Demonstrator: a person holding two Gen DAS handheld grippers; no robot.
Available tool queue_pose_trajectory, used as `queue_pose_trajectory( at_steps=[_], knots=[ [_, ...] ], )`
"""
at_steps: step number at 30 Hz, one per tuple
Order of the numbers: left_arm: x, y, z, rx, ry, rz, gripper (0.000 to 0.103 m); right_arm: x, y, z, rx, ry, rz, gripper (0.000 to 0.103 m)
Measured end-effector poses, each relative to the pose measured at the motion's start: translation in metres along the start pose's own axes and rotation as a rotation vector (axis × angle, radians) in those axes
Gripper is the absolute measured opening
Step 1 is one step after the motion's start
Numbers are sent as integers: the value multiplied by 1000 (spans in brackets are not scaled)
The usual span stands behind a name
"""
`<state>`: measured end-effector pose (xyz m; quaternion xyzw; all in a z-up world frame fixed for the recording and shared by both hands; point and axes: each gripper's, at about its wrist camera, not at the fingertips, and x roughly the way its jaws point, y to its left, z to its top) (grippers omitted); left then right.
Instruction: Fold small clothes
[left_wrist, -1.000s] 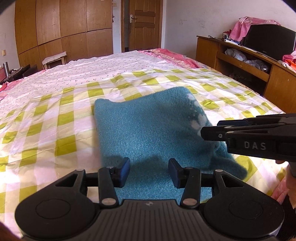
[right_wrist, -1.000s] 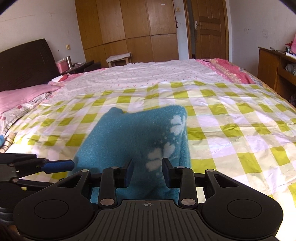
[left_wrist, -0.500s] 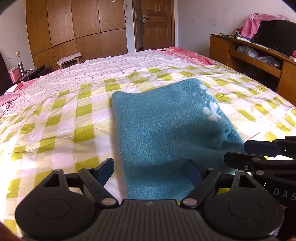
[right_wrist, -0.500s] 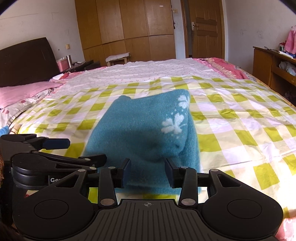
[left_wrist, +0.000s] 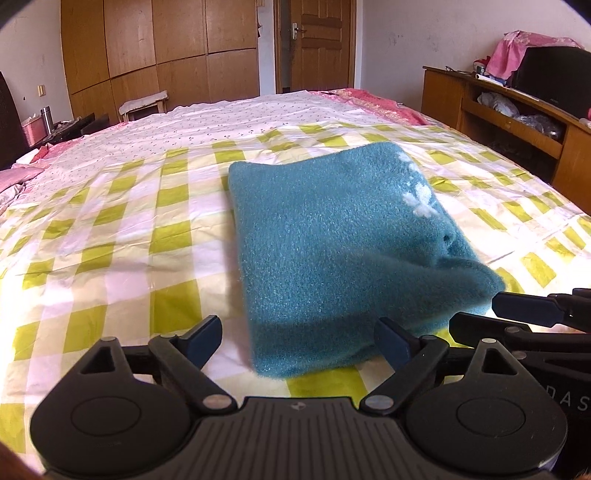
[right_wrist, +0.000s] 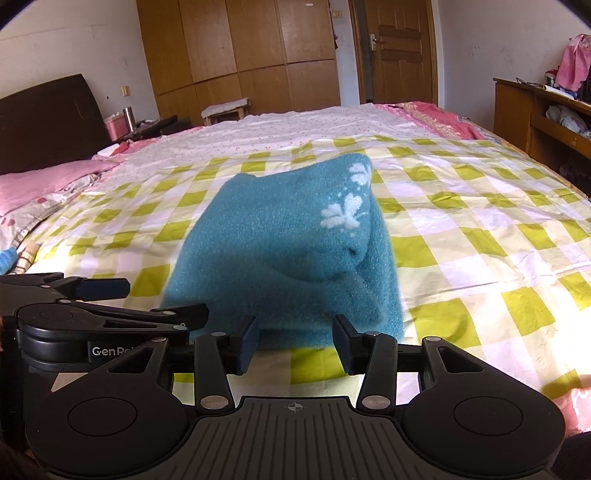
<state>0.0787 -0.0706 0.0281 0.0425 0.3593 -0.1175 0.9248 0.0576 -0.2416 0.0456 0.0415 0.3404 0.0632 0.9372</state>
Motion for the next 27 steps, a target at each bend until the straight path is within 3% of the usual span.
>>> queue_pose_trajectory(
  at_steps=[27],
  knots=[
    [-14, -1, -16, 18, 17, 31, 94, -10, 10, -20, 25, 38, -14, 44]
  ],
)
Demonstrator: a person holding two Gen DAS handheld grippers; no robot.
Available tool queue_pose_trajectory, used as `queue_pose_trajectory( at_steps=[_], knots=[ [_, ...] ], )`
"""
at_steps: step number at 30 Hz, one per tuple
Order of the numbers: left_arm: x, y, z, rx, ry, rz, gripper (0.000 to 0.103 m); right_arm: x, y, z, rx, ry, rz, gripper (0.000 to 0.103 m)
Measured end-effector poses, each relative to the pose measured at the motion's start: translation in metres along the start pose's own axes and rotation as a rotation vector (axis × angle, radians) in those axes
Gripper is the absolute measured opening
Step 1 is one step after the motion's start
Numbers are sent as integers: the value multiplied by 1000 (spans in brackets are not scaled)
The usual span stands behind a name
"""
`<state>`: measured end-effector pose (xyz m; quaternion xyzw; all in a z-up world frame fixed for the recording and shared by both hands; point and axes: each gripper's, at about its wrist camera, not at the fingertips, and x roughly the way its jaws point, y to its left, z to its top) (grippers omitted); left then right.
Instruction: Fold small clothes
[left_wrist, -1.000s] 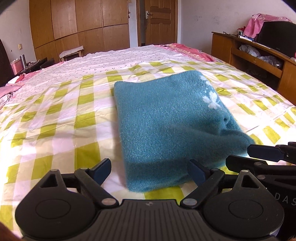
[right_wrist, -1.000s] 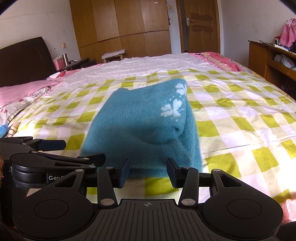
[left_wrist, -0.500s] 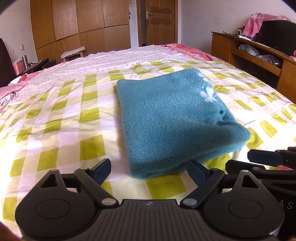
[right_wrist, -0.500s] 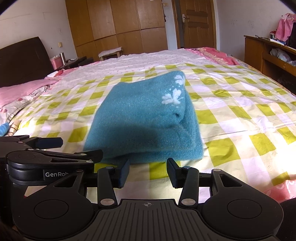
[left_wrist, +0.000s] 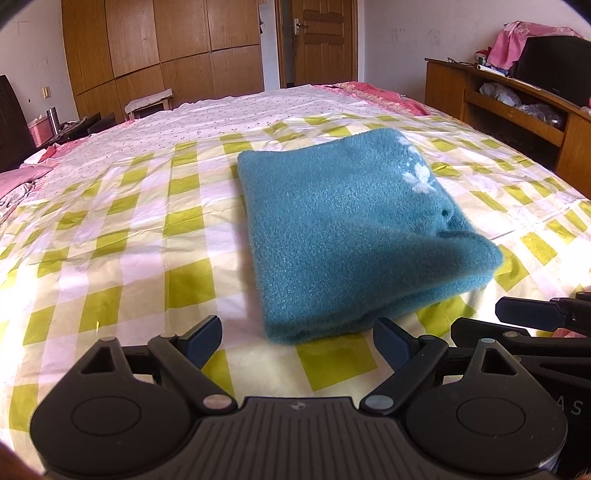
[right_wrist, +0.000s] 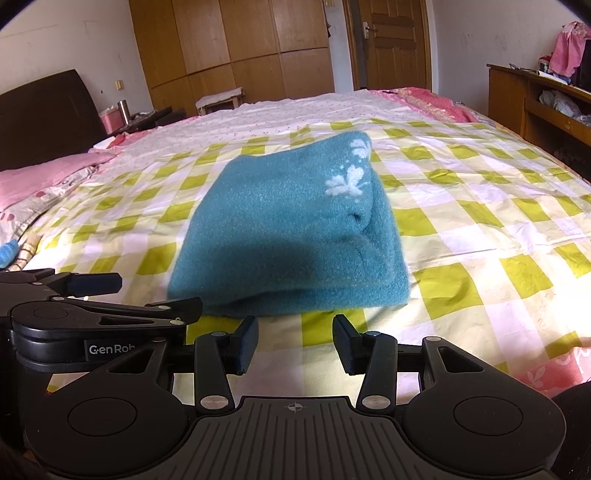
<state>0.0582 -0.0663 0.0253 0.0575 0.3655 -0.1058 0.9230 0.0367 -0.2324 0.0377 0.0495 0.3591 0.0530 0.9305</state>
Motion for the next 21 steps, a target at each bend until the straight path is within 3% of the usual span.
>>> queue_pose_trajectory(
  at_steps=[21],
  knots=[
    [-2, 0, -1, -7, -4, -2, 91, 0, 0, 0, 1, -2, -1, 44]
  ],
)
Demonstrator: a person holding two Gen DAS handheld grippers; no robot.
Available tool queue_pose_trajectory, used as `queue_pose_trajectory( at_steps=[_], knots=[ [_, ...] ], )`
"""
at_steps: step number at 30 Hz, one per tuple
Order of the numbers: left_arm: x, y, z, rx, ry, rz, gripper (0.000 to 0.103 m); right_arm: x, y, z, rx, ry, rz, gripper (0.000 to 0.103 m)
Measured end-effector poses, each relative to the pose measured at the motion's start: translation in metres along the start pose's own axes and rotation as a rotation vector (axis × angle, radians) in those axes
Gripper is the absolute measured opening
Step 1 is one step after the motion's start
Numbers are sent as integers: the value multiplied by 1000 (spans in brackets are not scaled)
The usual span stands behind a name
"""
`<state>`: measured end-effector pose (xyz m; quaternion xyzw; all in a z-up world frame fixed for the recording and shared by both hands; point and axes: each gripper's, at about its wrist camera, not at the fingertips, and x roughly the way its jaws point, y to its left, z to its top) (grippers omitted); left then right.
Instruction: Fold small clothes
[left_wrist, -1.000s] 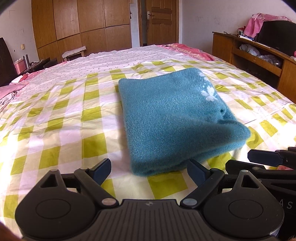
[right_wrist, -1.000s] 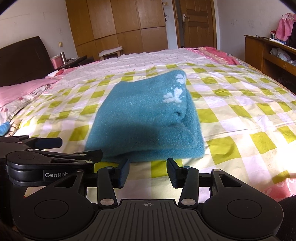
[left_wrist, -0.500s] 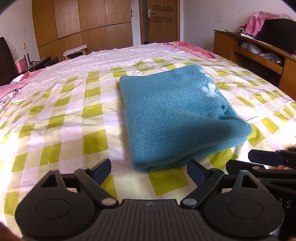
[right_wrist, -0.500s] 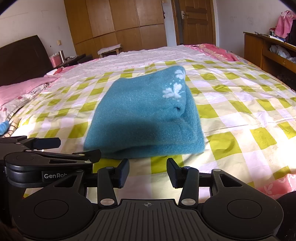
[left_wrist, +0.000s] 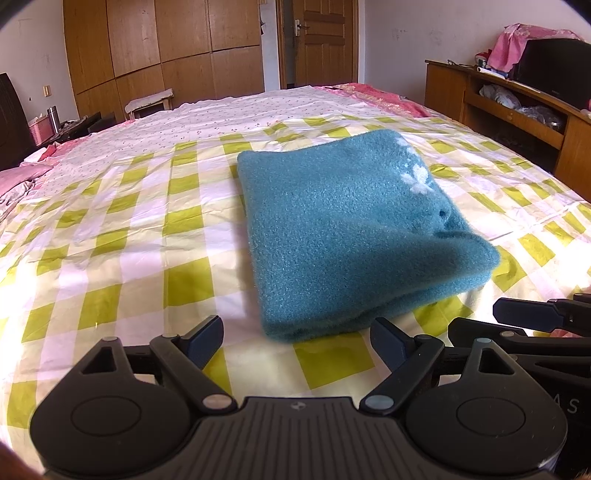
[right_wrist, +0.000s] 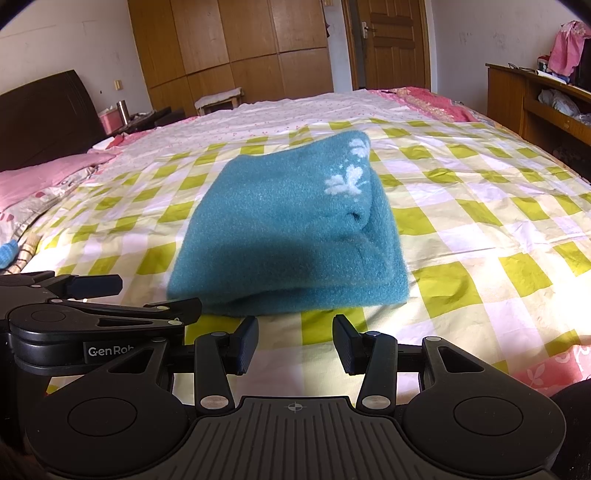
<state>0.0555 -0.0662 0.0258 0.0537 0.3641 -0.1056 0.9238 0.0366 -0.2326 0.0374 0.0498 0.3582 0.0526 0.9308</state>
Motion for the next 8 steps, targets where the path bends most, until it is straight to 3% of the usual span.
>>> queue_pose_trajectory(
  at_steps=[8],
  knots=[
    [0, 0, 0, -2, 1, -1, 90, 0, 0, 0, 0, 1, 0, 44]
  ],
)
